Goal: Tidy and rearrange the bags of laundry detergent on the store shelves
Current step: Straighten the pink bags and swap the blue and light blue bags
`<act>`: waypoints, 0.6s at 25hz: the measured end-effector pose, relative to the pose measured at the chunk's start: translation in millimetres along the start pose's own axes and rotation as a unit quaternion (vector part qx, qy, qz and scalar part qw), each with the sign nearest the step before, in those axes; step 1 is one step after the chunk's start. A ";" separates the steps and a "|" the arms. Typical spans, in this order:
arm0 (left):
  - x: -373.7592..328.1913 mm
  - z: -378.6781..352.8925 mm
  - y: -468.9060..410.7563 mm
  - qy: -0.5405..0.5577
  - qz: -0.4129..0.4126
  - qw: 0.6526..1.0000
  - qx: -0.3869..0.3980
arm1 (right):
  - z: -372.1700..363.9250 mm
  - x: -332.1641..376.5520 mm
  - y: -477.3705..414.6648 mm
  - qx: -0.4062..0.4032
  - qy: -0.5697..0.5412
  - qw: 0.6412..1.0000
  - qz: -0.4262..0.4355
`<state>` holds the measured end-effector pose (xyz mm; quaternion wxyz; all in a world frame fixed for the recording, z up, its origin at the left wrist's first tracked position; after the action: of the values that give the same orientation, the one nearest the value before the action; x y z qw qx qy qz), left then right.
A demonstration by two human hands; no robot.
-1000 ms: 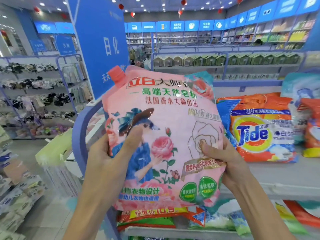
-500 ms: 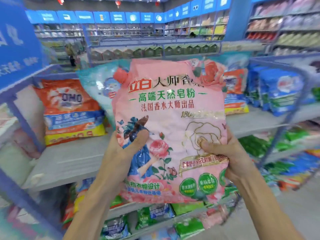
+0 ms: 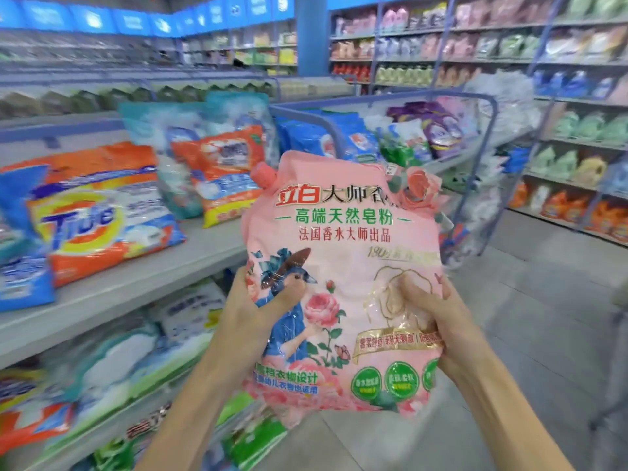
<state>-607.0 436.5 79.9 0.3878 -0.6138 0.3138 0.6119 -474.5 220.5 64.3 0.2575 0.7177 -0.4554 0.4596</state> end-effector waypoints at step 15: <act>78.2 -313.2 -166.0 -0.003 0.078 0.980 0.181 | 286.0 64.1 -97.3 -0.221 -0.058 0.972 -0.052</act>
<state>-301.1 257.5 1.8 0.4448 -0.5054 0.4652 0.5747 -255.8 12.4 -0.9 0.4069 0.6908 -0.5220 0.2912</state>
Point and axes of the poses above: each hand's wrist, its own y-axis away from the middle knuckle, its own z-axis out of the back of the hand, x = y × z, the point moved 4 cm from there along -y, towards the middle knuckle, and after that the axes turned 1 degree about -y, right-handed, at the moved point
